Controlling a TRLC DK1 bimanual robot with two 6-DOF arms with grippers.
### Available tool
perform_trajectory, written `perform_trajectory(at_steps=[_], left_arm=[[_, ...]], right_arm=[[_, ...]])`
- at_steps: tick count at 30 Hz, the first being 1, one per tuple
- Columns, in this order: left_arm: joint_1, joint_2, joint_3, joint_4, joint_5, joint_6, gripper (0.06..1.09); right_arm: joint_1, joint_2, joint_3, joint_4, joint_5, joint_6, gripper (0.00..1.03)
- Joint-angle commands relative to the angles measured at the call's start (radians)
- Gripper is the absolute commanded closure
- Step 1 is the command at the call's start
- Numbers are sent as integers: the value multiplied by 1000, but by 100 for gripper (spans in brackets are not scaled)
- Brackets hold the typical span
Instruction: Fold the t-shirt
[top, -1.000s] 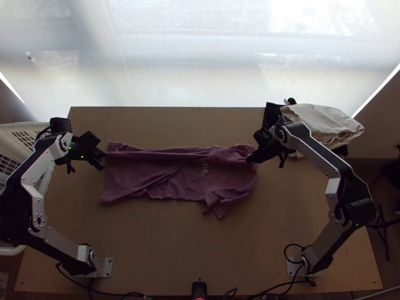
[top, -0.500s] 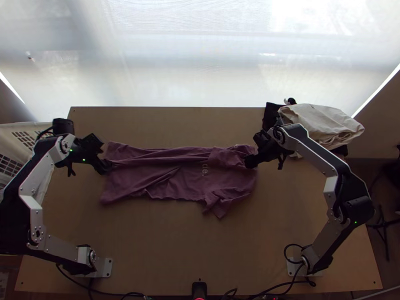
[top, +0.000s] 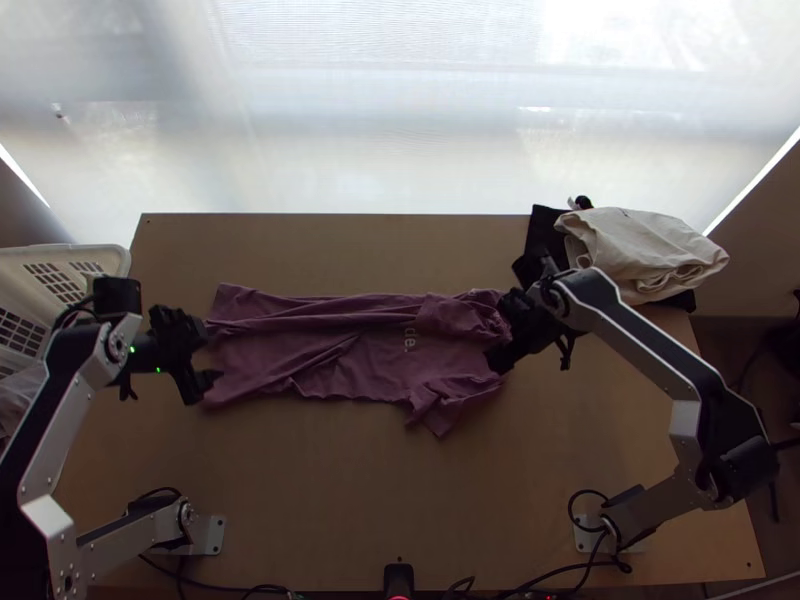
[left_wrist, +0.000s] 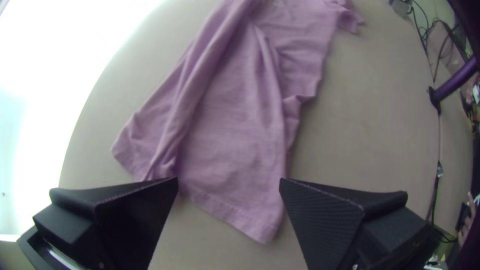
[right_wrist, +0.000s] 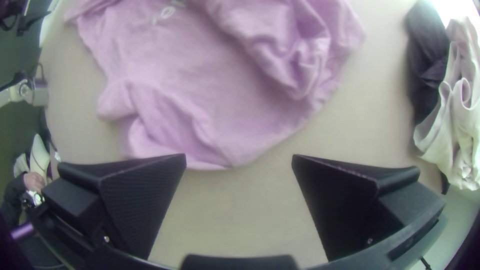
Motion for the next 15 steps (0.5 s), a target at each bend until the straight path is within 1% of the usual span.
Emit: perform_trajectory(at_steps=[1, 4, 8, 11, 13, 15], left_arm=[[-124, -211, -237, 21, -42, 89, 10], [-165, -277, -292, 73, -69, 87, 10], [-185, -298, -365, 155, -88, 83, 10], [-194, -327, -418, 236, -105, 89, 11], [-197, -340, -435, 262, -106, 89, 11], [-202, -343, -449, 294, -108, 91, 11]], right_arm=[[183, -86, -102, -27, 29, 2, 5], [248, -113, -133, -27, 57, 7, 5], [309, -123, -141, -27, 83, 10, 5], [346, -132, -181, -7, 127, 11, 5], [364, -138, -216, 32, 183, 10, 5], [373, -138, -225, 55, 206, 10, 5]])
